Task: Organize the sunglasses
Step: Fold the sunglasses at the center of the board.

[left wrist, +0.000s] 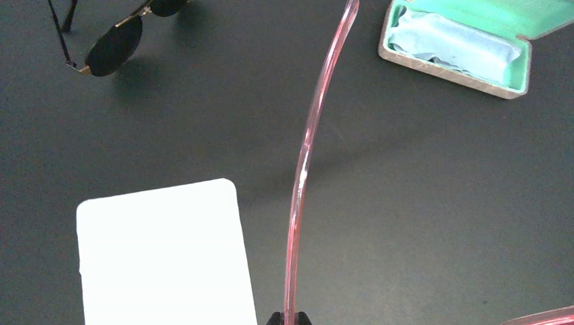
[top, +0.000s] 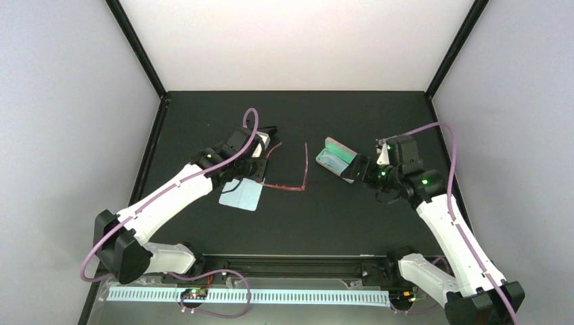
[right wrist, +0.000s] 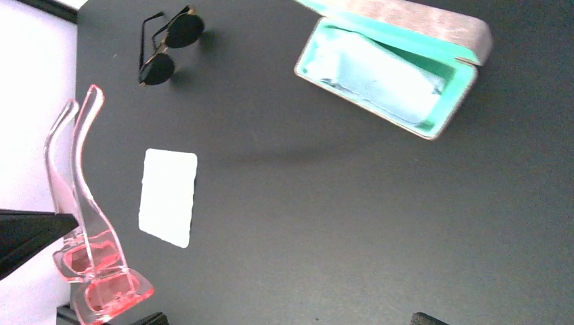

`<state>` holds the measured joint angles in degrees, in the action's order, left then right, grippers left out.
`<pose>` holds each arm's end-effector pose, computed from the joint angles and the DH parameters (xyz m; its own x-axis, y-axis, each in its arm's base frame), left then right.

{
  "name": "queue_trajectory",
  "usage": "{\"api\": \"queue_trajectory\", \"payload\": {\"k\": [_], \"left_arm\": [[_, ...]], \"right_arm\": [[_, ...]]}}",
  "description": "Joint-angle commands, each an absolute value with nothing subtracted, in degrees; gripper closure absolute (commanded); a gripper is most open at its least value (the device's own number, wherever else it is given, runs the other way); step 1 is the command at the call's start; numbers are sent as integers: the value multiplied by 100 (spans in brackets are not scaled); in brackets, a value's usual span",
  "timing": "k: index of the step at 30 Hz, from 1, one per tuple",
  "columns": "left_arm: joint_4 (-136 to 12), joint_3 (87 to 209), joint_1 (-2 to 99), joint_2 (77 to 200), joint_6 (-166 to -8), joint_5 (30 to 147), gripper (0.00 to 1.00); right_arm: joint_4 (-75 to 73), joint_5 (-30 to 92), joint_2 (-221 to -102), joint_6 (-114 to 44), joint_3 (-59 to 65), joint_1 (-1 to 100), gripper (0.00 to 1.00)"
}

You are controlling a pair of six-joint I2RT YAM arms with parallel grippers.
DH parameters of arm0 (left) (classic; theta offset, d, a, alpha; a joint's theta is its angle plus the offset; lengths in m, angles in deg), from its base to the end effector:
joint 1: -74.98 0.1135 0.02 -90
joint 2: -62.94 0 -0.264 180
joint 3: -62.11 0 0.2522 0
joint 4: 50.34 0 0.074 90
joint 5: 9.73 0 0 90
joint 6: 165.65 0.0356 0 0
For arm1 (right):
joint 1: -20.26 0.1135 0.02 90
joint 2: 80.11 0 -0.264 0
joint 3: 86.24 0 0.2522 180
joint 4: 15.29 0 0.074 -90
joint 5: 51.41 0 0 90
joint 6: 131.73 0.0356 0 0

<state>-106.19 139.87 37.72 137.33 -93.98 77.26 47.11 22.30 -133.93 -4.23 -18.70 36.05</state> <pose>0.2140 -0.1604 0.2957 -0.7814 0.1998 -0.5912 0.3512 0.9239 -0.1520 0.1710 0.0587 0.3052 -0.8408 0.3695 -0.3956 0.0913 0.8172 0.5691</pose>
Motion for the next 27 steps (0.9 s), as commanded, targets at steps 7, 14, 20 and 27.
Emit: {"api": "queue_trajectory", "payload": {"k": [7,14,20,27], "left_arm": [[-10942,14058,3171,13432,-10076,7328,98],[-11084,14185,2927,13426,-10243,7186,99],[-11168,14450,2854,13559,-10356,7135,99],[-11340,14746,2805,13799,-10430,7016,99]], "right_arm": [[4849,3114,-14008,-432,-954,5028,7],[4846,3327,-14429,-304,-621,5425,11],[4976,3543,-14856,-196,-220,5744,13],[5382,4213,-14988,93,-66,5869,25]]}}
